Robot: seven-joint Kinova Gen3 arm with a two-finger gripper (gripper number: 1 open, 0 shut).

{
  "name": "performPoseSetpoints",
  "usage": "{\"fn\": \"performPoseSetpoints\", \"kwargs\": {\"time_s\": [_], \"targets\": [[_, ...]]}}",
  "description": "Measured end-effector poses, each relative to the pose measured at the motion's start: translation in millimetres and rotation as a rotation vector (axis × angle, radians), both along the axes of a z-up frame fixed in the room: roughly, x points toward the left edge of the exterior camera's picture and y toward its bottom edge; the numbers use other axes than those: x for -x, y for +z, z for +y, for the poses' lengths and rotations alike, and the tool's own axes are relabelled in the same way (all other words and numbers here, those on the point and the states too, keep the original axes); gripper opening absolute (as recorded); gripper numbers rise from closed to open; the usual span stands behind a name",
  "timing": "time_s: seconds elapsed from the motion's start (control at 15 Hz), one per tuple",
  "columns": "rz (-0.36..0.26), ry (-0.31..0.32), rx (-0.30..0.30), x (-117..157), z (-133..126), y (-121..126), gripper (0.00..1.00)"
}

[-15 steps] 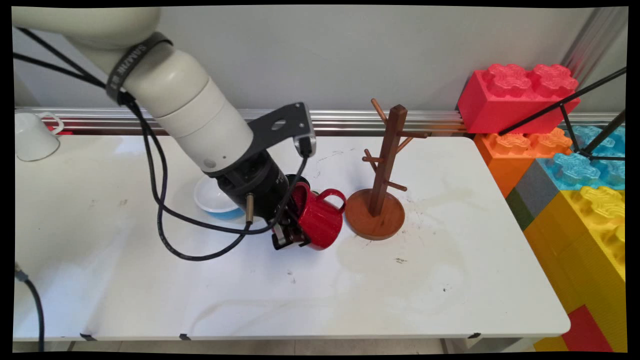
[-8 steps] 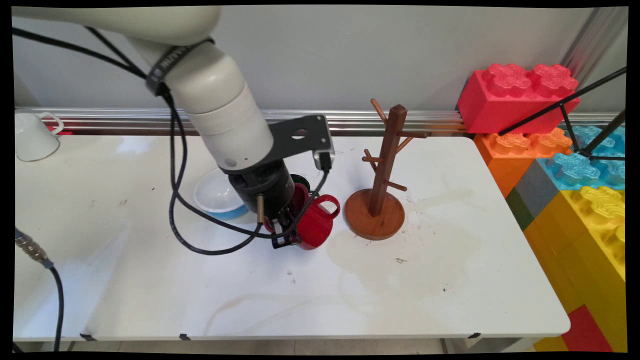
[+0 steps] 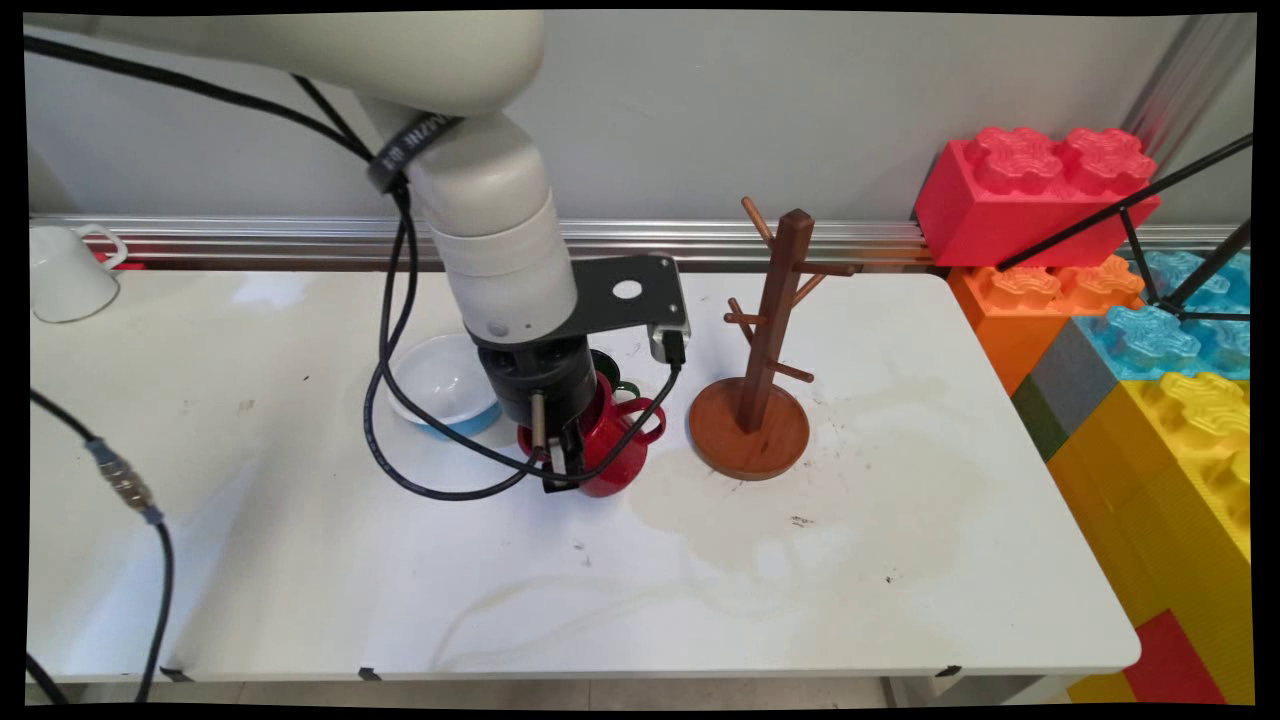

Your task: Place the picked object on the table

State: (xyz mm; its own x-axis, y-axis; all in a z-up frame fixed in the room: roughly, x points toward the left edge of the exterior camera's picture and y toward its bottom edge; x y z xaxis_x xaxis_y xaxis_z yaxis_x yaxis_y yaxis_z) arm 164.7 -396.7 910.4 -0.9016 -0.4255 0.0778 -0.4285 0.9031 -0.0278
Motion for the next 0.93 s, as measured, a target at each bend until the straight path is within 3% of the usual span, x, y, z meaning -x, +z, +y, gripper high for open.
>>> {"fn": "performPoseSetpoints", "kwargs": {"time_s": [0.93], "targets": [[-0.177,0.042,-0.094,2.4,-6.5,-52.6,0.00]]}}
